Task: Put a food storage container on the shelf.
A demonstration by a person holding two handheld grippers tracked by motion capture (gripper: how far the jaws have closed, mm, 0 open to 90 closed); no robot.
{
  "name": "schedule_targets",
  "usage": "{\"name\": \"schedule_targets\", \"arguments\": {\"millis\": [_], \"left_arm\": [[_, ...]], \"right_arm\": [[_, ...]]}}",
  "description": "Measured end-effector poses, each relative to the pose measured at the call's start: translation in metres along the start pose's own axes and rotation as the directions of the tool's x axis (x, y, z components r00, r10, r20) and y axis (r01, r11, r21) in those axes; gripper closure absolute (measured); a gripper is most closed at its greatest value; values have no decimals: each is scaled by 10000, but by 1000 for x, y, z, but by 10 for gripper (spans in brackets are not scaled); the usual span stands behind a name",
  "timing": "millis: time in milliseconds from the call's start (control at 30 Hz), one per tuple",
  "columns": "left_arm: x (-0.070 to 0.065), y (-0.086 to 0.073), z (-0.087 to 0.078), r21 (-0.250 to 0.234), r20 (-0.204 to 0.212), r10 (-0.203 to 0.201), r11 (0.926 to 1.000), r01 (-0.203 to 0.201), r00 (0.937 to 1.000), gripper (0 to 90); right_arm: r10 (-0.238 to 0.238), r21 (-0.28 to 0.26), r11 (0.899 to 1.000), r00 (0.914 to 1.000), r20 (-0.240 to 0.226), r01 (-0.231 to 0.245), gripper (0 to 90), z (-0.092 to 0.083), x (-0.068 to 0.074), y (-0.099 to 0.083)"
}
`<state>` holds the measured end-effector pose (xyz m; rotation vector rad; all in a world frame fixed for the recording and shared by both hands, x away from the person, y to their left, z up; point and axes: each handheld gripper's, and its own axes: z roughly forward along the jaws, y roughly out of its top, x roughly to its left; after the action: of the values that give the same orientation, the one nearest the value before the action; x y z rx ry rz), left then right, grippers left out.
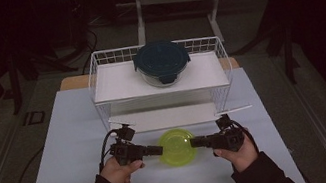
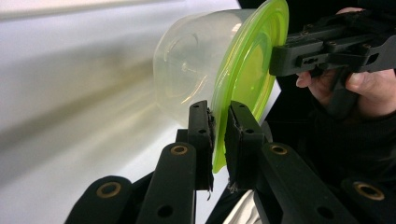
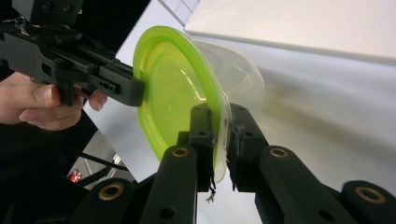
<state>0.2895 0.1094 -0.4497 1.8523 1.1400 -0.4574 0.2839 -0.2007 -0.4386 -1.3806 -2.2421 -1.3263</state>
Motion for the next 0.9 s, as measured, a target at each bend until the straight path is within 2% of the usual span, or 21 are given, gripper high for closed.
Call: {"name": "schedule_targets", "arguments": {"millis": [200, 400, 533, 633, 900], "left_arm": [[-13, 8, -15, -350, -71, 207, 9992, -209, 9998, 809], [-30, 18, -34, -706, -160, 636, 9954, -646, 9978, 811], [-41, 27, -46, -968, -152, 863, 9915, -874, 9962, 811], [-44, 33, -52, -1191, -86, 857, 9891, -861, 9963, 812], [-59, 52, -68, -1541, -316, 1109, 9814, -1145, 9933, 813]], "right_arm": [[-299, -290, 9991, 9995, 88, 301, 815, -9, 14, 12], [-635, -556, 9964, 9980, -6, 634, 815, -21, 30, 27], [-958, -829, 9919, 9954, 50, 959, 815, -30, 42, 39], [-1111, -1013, 9886, 9938, 68, 1112, 815, -36, 47, 48], [-1506, -1318, 9794, 9883, 259, 1527, 815, -46, 60, 72]]}}
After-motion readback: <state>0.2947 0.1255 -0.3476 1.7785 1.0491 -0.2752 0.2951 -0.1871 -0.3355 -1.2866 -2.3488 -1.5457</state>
